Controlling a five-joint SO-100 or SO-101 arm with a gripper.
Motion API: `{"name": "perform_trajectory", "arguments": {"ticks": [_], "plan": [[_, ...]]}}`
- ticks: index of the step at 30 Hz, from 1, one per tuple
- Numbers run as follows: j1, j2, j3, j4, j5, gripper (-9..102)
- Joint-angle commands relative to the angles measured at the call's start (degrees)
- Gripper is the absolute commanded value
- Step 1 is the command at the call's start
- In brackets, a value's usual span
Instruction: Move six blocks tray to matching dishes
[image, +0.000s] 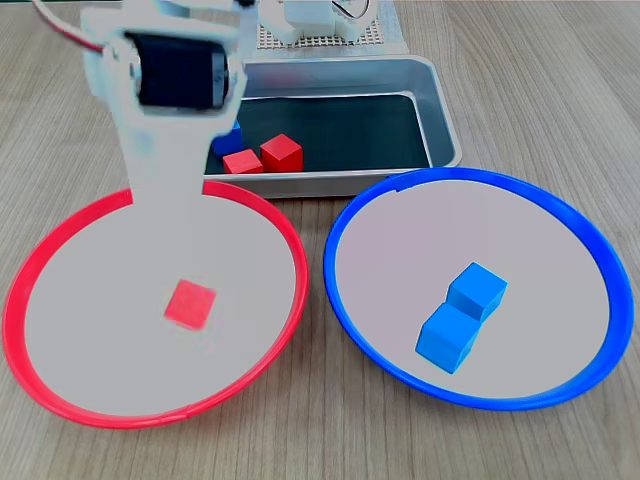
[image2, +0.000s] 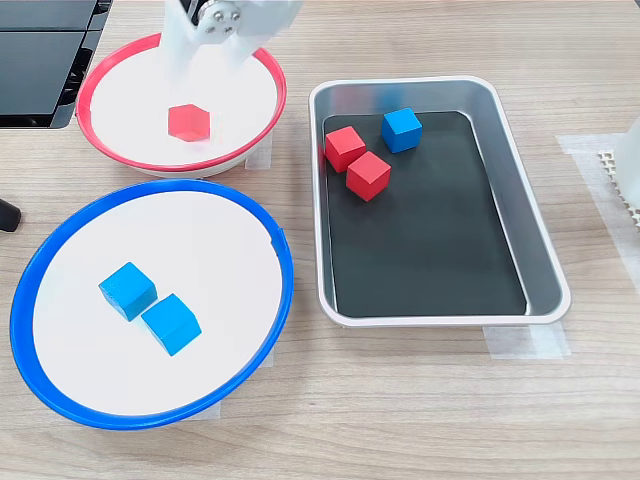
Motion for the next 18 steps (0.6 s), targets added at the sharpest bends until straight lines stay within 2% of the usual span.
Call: {"name": "perform_trajectory", "arguments": {"ticks": [1,5,9,12,18], "plan": [[-0.44,11.25,6.15,5.54,-6.24,2],[0.79,27.16,20.04,15.21,-18.63,0],[0.97,34.63,33.22,15.56,-19.86,8],[0.88,35.07,37.44,13.97,-17.49,17],[-3.08,31.38,45.97,0.88,-14.68,20]]}}
